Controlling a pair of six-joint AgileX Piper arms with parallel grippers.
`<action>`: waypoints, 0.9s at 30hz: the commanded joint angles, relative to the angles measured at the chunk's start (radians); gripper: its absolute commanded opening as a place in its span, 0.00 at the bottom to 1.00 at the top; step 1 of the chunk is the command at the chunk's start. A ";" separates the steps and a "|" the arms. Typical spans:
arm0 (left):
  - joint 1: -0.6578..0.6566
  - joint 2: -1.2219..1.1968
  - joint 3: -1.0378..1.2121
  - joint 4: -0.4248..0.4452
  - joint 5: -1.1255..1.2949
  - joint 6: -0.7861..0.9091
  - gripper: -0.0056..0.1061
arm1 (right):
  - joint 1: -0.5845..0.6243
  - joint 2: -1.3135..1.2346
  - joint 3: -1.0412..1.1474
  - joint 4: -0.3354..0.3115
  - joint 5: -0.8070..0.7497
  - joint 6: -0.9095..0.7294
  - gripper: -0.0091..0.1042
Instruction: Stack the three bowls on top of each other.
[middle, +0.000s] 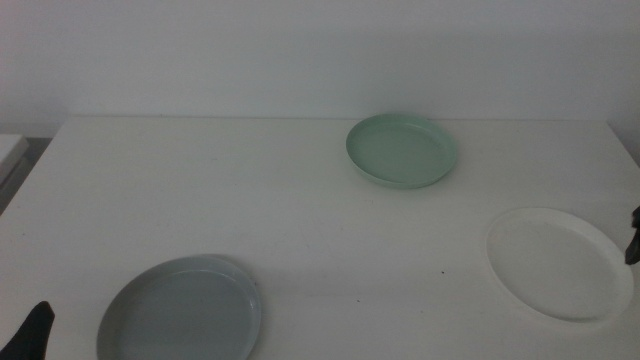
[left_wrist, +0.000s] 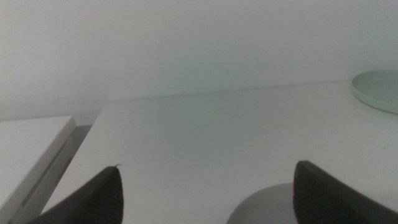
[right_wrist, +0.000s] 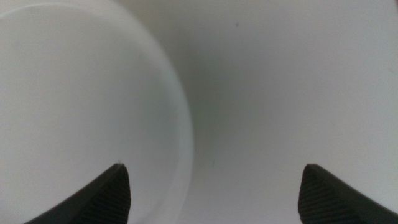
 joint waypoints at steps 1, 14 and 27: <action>0.001 -0.003 -0.001 -0.003 -0.013 -0.004 0.89 | -0.006 0.052 -0.009 0.001 -0.054 -0.009 0.70; 0.001 -0.003 -0.001 -0.003 -0.013 -0.004 0.89 | 0.025 0.185 -0.009 0.027 -0.185 -0.024 0.52; 0.001 -0.003 -0.001 -0.003 -0.013 -0.004 0.89 | 0.053 0.221 -0.009 0.019 -0.196 -0.024 0.06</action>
